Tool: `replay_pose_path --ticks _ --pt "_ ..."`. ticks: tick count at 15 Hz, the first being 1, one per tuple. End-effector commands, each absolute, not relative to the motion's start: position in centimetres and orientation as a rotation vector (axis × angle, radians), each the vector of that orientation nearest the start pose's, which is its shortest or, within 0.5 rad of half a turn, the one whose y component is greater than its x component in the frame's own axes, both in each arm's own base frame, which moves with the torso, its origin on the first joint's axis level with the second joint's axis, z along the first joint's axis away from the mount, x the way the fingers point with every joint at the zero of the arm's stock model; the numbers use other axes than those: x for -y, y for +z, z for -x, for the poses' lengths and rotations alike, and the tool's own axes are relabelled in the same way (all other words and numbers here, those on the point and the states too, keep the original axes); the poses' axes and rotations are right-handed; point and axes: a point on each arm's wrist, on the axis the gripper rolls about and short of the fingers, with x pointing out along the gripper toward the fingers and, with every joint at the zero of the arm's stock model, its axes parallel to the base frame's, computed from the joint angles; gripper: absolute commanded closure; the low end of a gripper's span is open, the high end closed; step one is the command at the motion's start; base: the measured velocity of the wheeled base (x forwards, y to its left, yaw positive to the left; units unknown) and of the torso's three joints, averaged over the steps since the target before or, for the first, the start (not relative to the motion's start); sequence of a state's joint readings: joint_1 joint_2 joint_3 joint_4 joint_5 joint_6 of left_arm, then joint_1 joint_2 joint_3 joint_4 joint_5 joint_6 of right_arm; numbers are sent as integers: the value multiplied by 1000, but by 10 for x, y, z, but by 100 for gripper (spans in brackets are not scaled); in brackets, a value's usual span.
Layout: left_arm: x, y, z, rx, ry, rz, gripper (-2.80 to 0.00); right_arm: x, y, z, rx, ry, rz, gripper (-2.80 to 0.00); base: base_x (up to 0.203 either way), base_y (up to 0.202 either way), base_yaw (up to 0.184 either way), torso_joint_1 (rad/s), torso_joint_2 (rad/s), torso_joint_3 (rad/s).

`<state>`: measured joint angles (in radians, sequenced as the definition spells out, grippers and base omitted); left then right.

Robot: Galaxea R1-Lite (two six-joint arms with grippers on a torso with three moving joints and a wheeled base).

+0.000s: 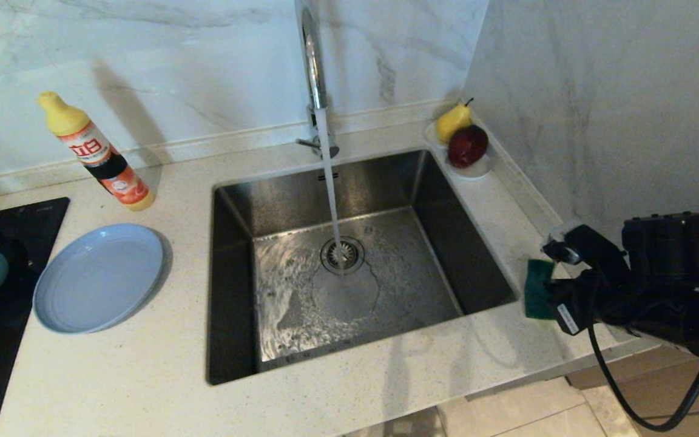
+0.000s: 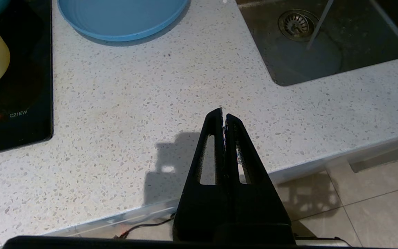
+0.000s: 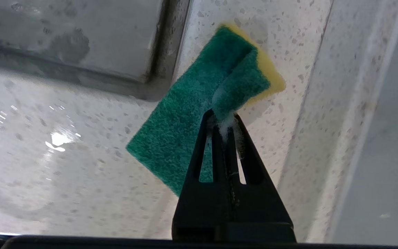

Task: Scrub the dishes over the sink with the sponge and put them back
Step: Put down the sponge

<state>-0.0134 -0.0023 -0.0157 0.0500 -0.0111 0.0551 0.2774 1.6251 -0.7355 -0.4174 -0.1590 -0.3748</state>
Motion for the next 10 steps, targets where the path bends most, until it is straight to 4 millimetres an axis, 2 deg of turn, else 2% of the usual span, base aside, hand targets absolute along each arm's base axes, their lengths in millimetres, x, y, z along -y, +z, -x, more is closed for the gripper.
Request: replay_pose_path --ticks 1,8,9,10 --pt "0 75 24 -35 -26 -55 0 -73 163 -269 -436 210 505 0 0 0 0 0 0 0" --pt "0 75 24 -35 -24 -55 0 -68 157 -279 -415 194 549 0 0 0 0 0 0 0" --pt "0 75 24 -35 -24 -55 0 -68 157 -280 -411 192 549 -280 0 0 0 0 0 0" --pt "0 75 24 -35 -24 -55 0 -68 156 -282 -406 186 548 -280 0 0 0 0 0 0"
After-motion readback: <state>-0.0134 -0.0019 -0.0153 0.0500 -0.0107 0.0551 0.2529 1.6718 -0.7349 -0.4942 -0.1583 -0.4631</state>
